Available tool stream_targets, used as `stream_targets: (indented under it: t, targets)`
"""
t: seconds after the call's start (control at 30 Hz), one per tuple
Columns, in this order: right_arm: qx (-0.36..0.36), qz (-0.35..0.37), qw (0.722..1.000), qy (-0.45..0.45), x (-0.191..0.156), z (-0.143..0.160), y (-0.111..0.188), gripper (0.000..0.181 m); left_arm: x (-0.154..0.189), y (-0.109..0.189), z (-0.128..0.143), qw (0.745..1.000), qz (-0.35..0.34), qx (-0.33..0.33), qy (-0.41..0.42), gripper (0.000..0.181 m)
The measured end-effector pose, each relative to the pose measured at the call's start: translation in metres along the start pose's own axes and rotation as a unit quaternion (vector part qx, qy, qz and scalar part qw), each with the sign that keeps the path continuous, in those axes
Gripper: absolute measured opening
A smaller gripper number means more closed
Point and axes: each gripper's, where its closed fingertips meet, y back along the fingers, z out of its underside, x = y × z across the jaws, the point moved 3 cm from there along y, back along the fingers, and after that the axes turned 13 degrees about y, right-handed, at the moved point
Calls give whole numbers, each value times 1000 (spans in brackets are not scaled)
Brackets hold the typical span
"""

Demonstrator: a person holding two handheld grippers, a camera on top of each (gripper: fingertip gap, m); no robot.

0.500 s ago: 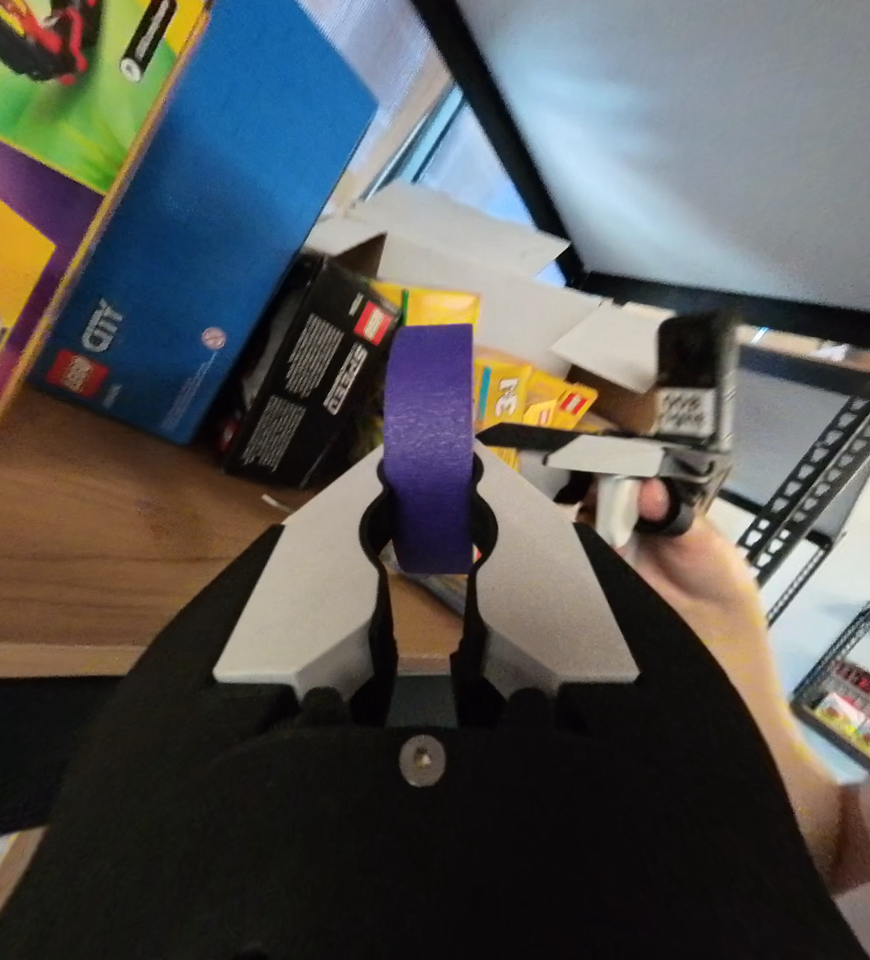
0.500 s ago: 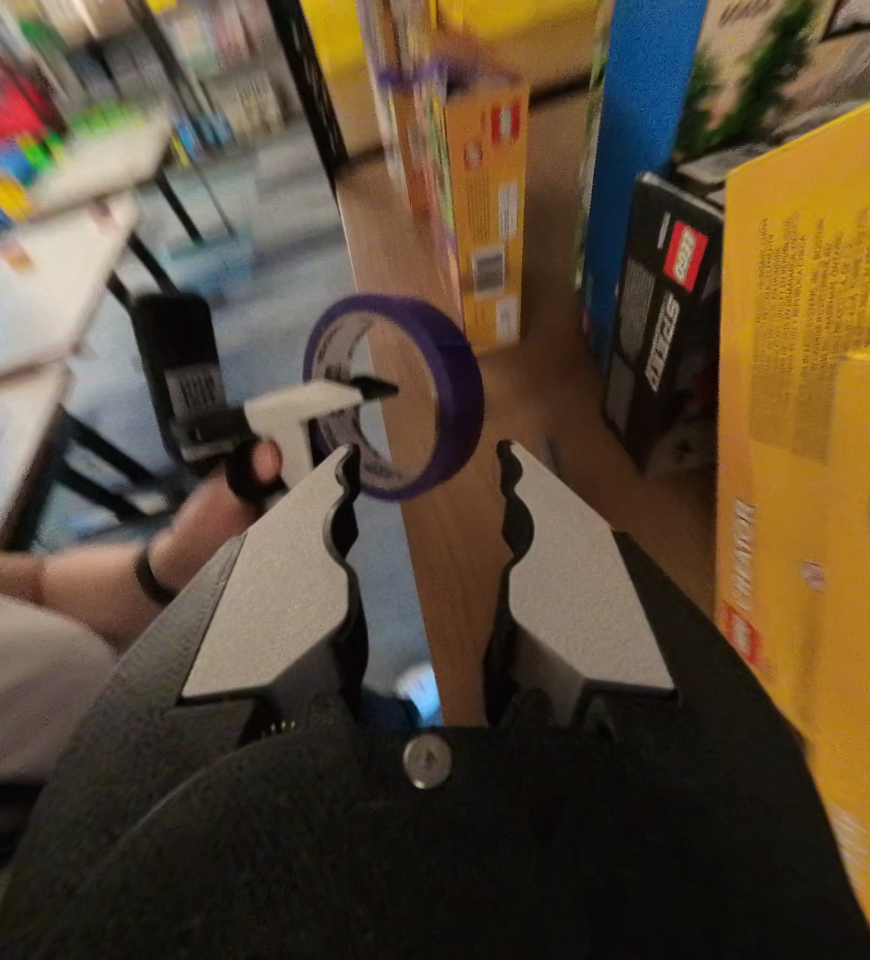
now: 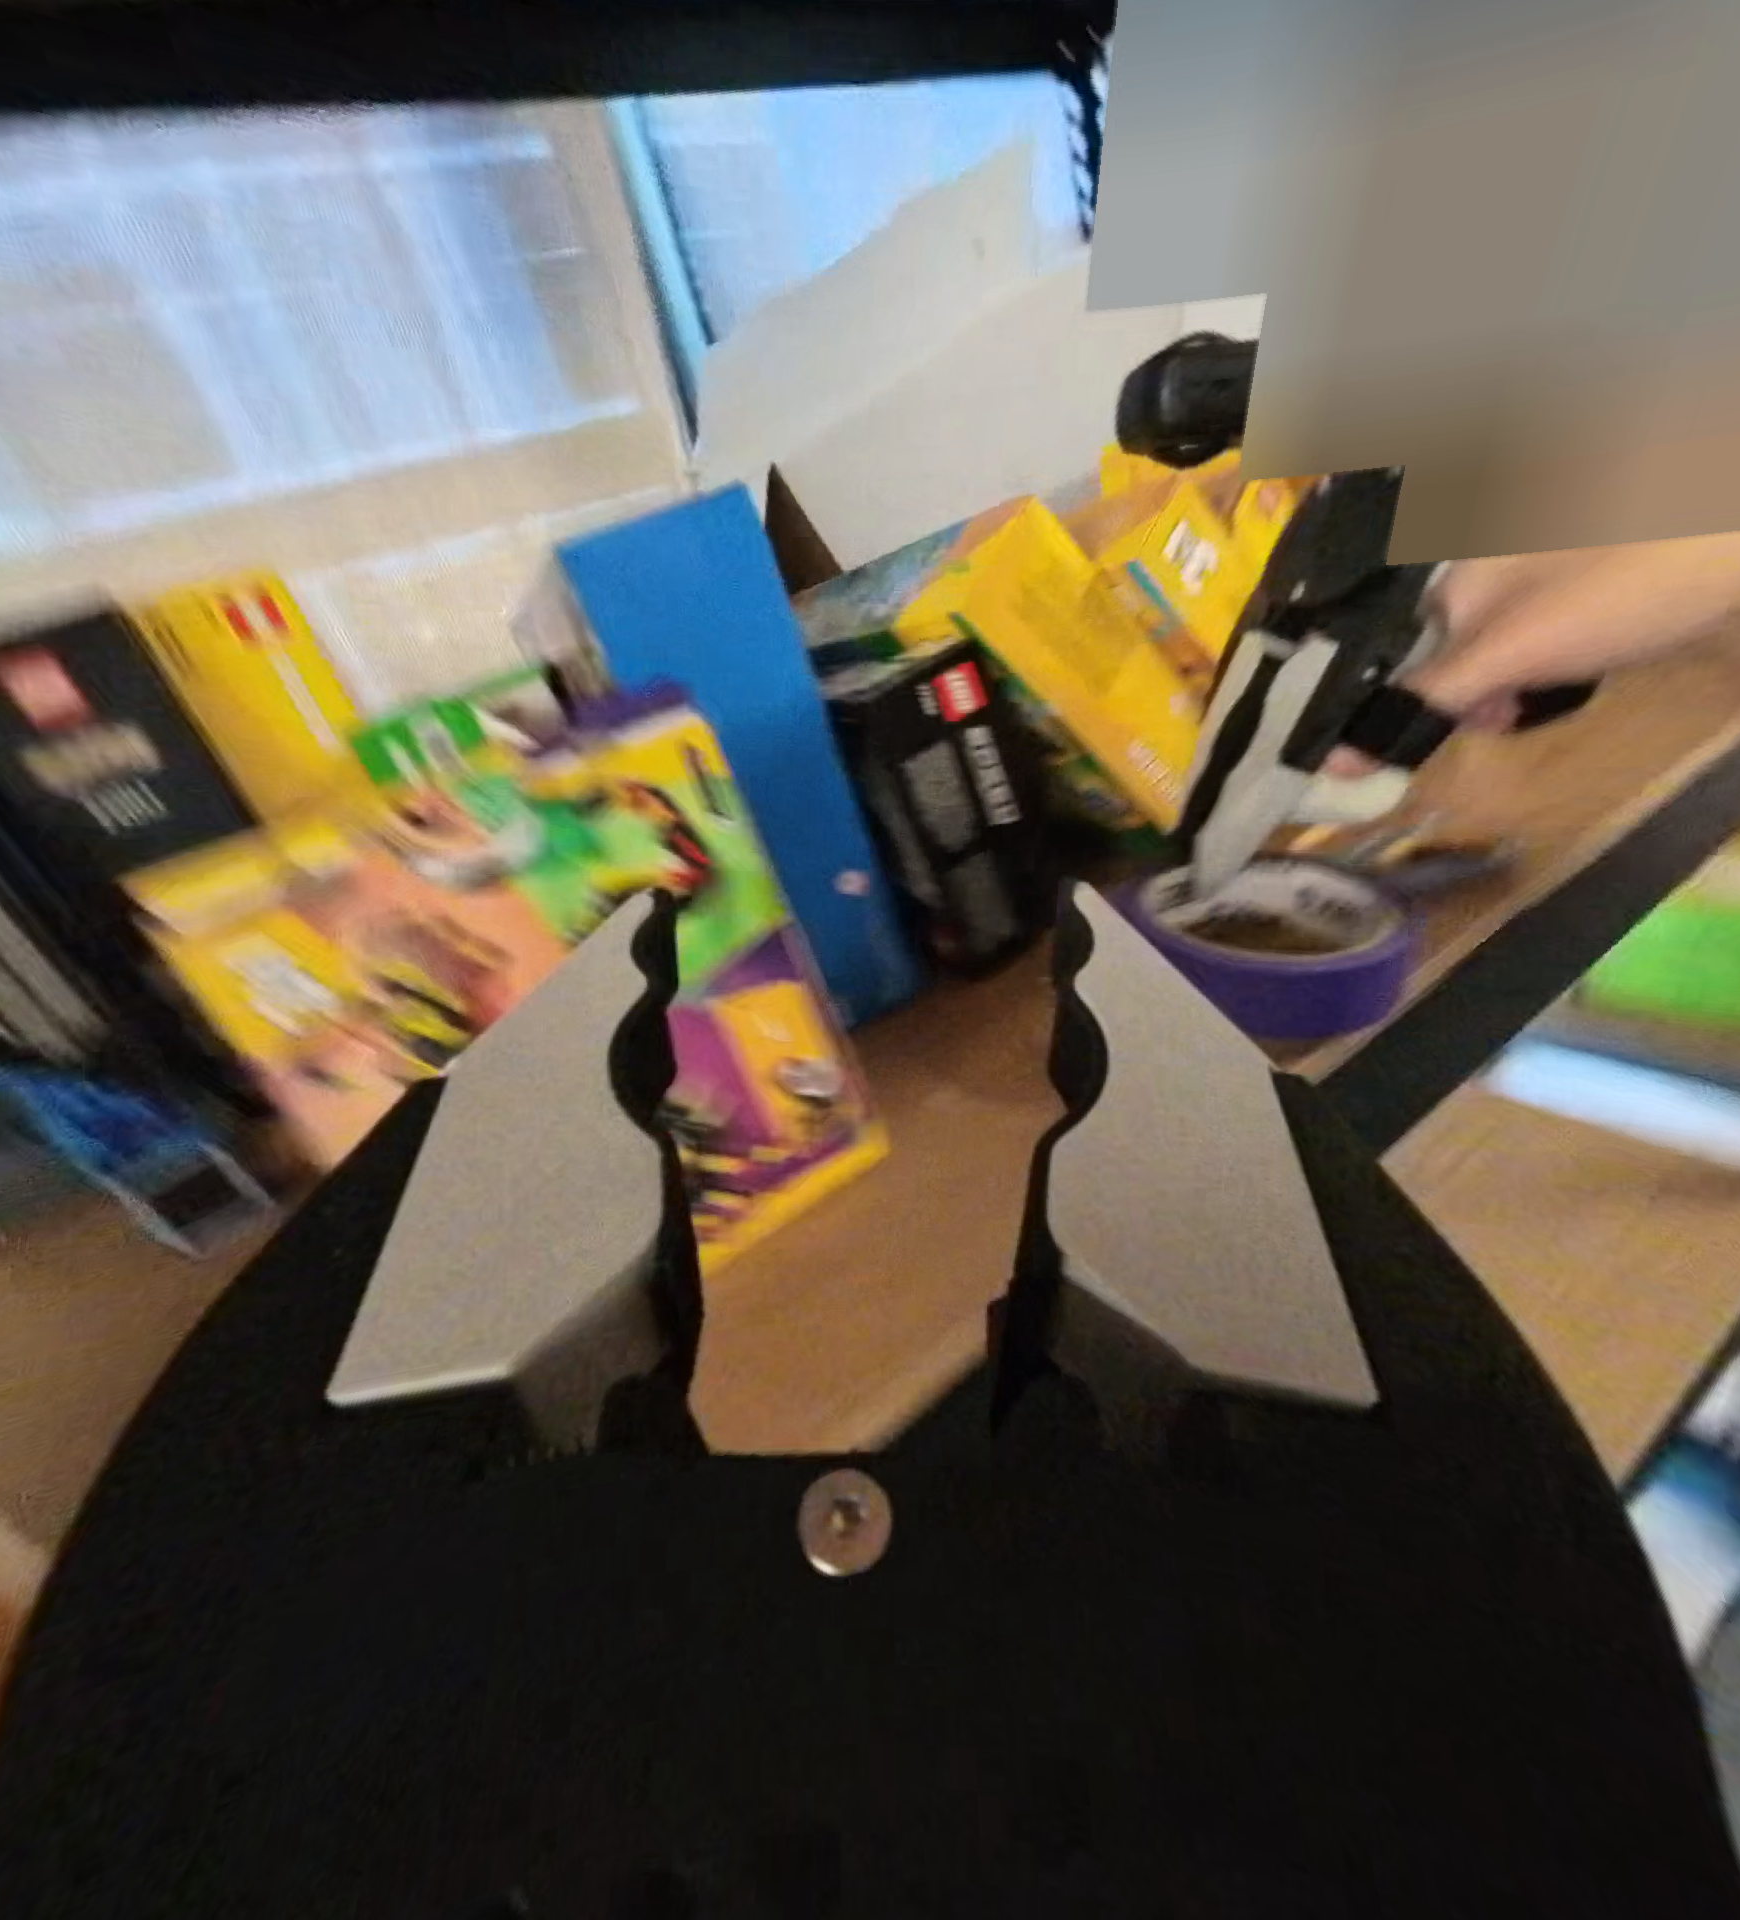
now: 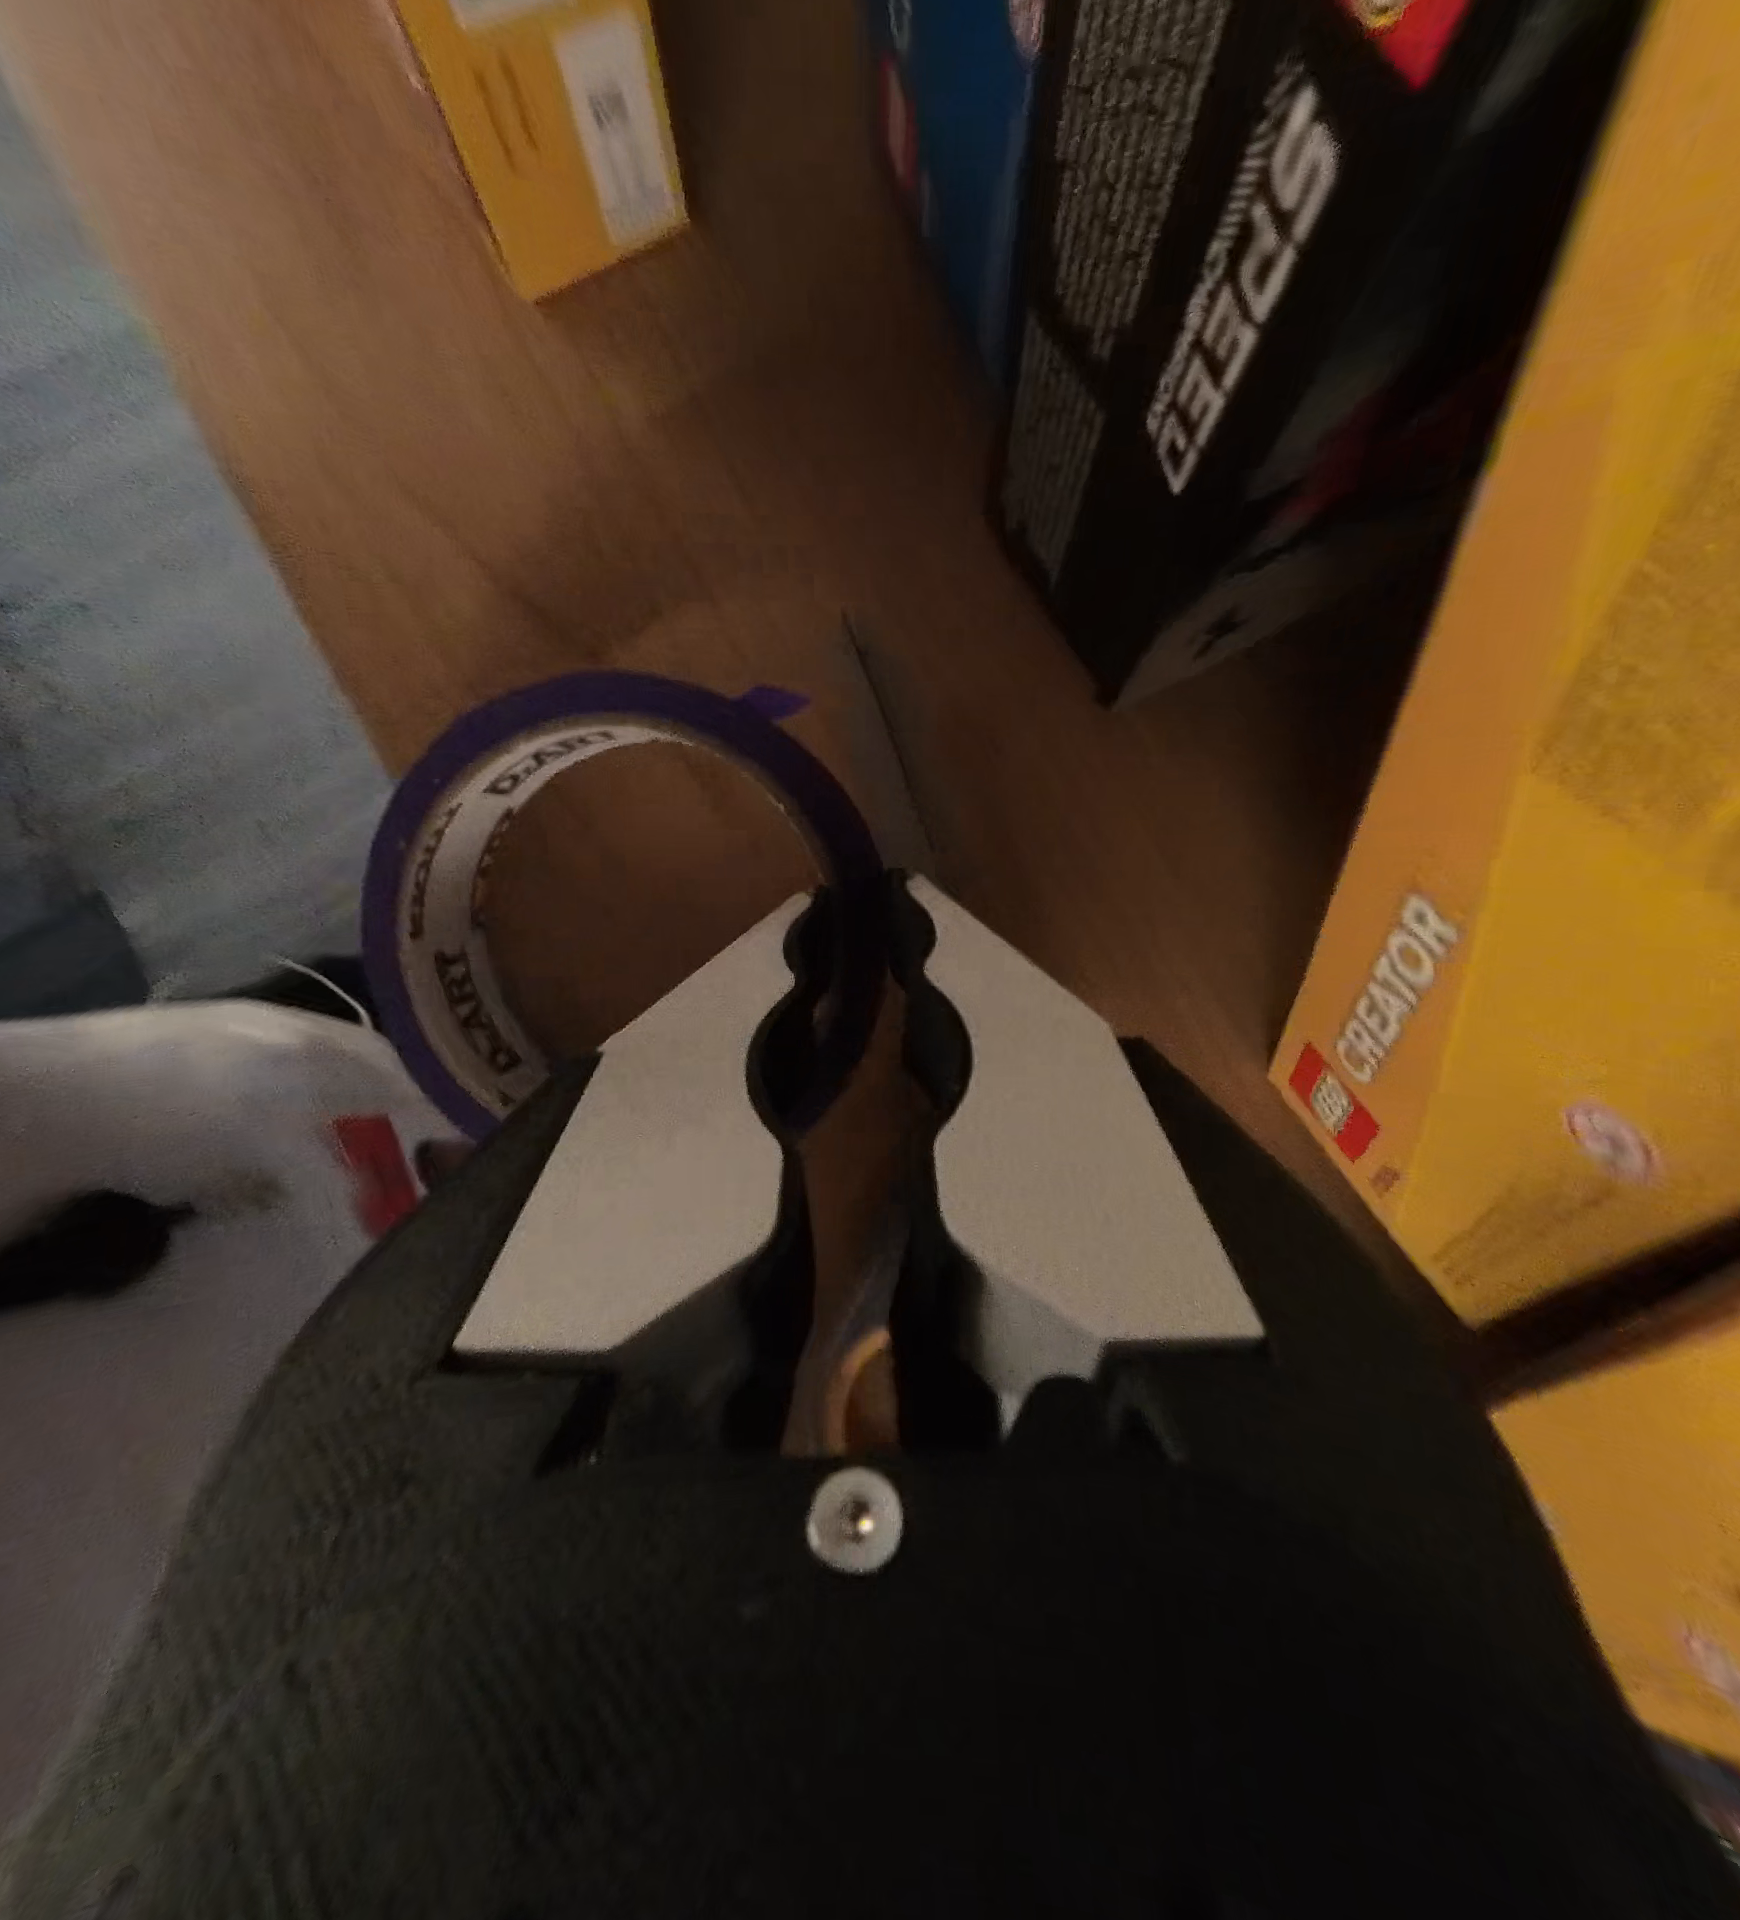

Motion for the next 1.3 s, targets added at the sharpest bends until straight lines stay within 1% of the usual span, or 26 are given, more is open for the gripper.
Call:
stream_targets:
  t: [0.03, 0.1, 0.13, 0.17, 0.2, 0.27, 0.3, 0.33, 0.37, 0.4, 0.43, 0.47, 0.57, 0.6, 0.67, 0.73, 0.87, 0.93, 0.97, 1.0, 1.07, 1.1, 1.17, 1.2, 1.27, 1.3]
  targets:
    - [-28, 10, 1000, 1, 2, -1, -8, 10, -19, 2, -15, 998, 14, -19, -64, 70]
    - [-60, 15, 998, -11, 2, -5, -17, 11, -54, -1, -41, 983, 45, -61, -169, 71]
    - [-62, 19, 998, -22, 1, -8, -17, 15, -69, -5, -51, 974, 64, -77, -205, 71]
    - [-57, 27, 997, -35, 0, -10, -14, 25, -78, -10, -58, 965, 90, -93, -229, 68]
    - [-46, 40, 997, -43, 0, -14, -7, 30, -84, -17, -63, 956, 119, -108, -246, 69]
    - [12, 88, 995, -35, -2, -35, 14, 35, -90, -32, -62, 933, 169, -143, -282, 68]
    - [63, 107, 992, -7, -7, -56, 24, 37, -93, -40, -58, 922, 185, -163, -299, 70]
    - [124, 123, 984, 36, -14, -81, 32, 42, -95, -49, -53, 912, 196, -179, -312, 69]
    - [186, 140, 969, 87, -23, -107, 39, 49, -96, -57, -48, 905, 207, -191, -320, 66]
    - [237, 164, 948, 137, -29, -128, 44, 51, -96, -65, -43, 900, 216, -199, -323, 64]
    - [267, 193, 927, 178, -32, -144, 46, 49, -96, -71, -38, 896, 225, -204, -324, 61]
    - [279, 209, 914, 206, -33, -154, 44, 50, -96, -76, -33, 892, 232, -211, -327, 58]
    - [324, 179, 896, 246, -44, -173, 37, 50, -96, -83, -23, 887, 234, -215, -334, 51]
    - [334, 167, 892, 254, -46, -176, 35, 50, -96, -84, -23, 890, 228, -204, -337, 50]
    - [331, 157, 891, 267, -46, -177, 27, 50, -95, -84, -28, 900, 214, -169, -340, 41]
    - [328, 148, 893, 271, -45, -178, 22, 53, -91, -81, -30, 904, 219, -150, -336, 37]
    - [333, 124, 891, 284, -46, -185, 24, 57, -94, -81, -24, 899, 207, -156, -353, 41]
    - [337, 121, 888, 289, -46, -190, 28, 57, -94, -78, -25, 898, 208, -153, -356, 37]
    - [343, 114, 886, 290, -46, -193, 30, 57, -94, -76, -25, 898, 213, -153, -353, 31]
    - [353, 97, 886, 285, -48, -197, 32, 57, -94, -75, -24, 898, 216, -152, -351, 29]
    - [389, 32, 890, 238, -49, -205, 36, 54, -94, -74, -23, 896, 215, -145, -362, 28]
    - [406, -2, 892, 201, -48, -209, 38, 44, -93, -74, -22, 894, 213, -143, -366, 28]
    - [425, -42, 897, 114, -35, -216, 39, 9, -93, -73, -23, 896, 214, -146, -361, 27]
    - [427, -58, 899, 72, -30, -219, 37, 0, -93, -73, -22, 896, 214, -144, -361, 27]
    - [397, -86, 914, -9, -23, -222, 26, 0, -93, -74, -22, 894, 213, -139, -368, 27]
    - [383, -102, 917, -36, -24, -224, 22, 0, -93, -74, -22, 894, 214, -140, -368, 27]
